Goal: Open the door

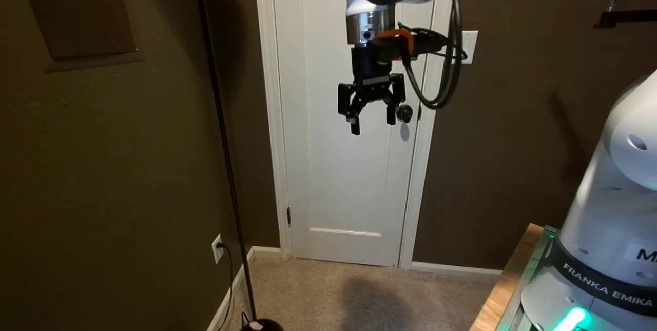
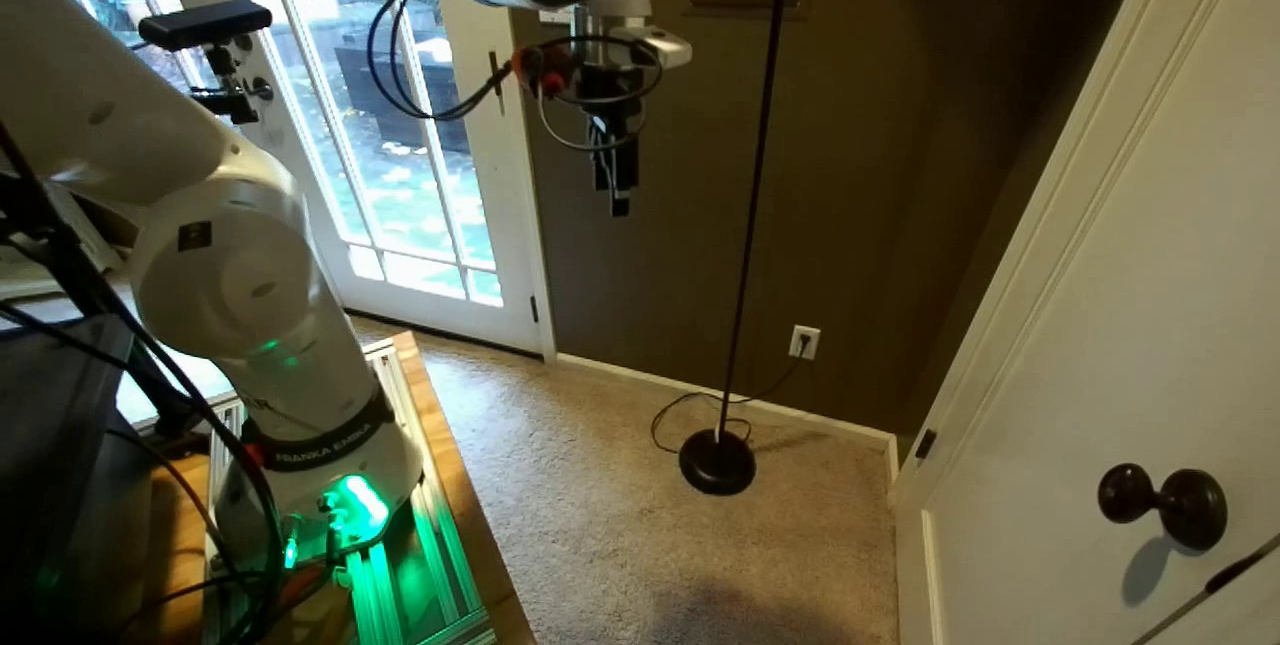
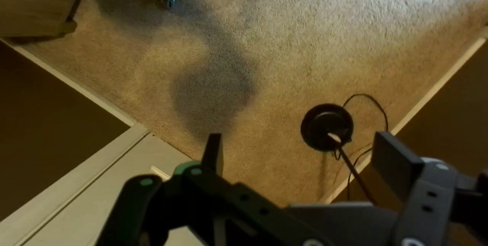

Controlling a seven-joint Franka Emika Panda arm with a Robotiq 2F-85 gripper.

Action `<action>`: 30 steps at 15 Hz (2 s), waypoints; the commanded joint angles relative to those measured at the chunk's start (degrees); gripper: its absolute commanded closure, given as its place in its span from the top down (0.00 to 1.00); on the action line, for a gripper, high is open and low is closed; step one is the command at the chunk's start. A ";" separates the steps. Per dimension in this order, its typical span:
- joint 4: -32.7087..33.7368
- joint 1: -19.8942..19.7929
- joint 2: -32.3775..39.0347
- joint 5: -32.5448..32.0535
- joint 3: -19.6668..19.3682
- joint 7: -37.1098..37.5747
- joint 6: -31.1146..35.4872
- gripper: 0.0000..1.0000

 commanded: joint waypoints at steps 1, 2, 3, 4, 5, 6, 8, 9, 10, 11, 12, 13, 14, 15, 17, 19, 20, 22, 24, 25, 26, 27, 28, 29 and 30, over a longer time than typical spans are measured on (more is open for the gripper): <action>4.78 -3.99 8.92 -1.53 -2.35 6.18 8.18 1.00; 5.66 -4.95 10.74 -1.71 -3.07 7.87 10.87 1.00; 6.67 -5.86 12.38 -1.76 -4.10 8.88 13.38 1.00; 7.74 -6.66 14.12 -1.93 -5.00 10.36 15.76 1.00; 8.85 -7.73 15.60 -3.35 -5.82 12.13 18.10 1.00; 10.00 -8.60 17.04 -4.84 -6.60 14.42 19.57 1.00; 12.37 -10.04 19.76 -9.70 -8.48 18.62 22.08 1.00; 13.69 -10.50 21.01 -12.56 -9.51 20.53 22.39 1.00; 15.40 -10.84 22.50 -15.87 -10.55 22.44 21.91 1.00; 17.13 -10.82 23.88 -18.74 -11.59 23.81 21.03 1.00; 18.95 -10.65 25.41 -21.70 -12.66 25.01 20.77 1.00; 20.39 -10.21 26.53 -23.06 -13.73 24.90 20.62 1.00; 21.84 -9.88 28.07 -24.07 -14.74 24.04 21.29 1.00; 23.31 -9.61 29.51 -24.44 -15.58 23.30 21.03 1.00; 26.06 -9.31 32.72 -23.44 -17.19 21.40 21.39 1.00; 28.52 -9.34 35.73 -21.50 -18.64 19.04 21.14 1.00; 29.60 -9.56 37.09 -20.22 -19.30 17.43 21.13 1.00; 31.46 -10.07 39.44 -18.76 -20.69 14.14 21.80 1.00; 33.20 -10.75 41.21 -16.73 -21.93 10.31 21.62 1.00; 34.14 -11.15 42.04 -15.59 -22.59 8.37 21.85 1.00; 34.90 -11.40 42.76 -14.52 -23.22 6.73 21.71 1.00; 35.77 -11.87 43.67 -13.18 -23.71 4.67 22.08 1.00; 36.53 -12.26 44.33 -11.97 -24.16 2.91 21.91 1.00; 37.30 -12.79 45.09 -10.81 -24.51 1.01 21.68 1.00; 38.02 -13.39 45.83 -9.77 -24.72 -0.99 21.93 1.00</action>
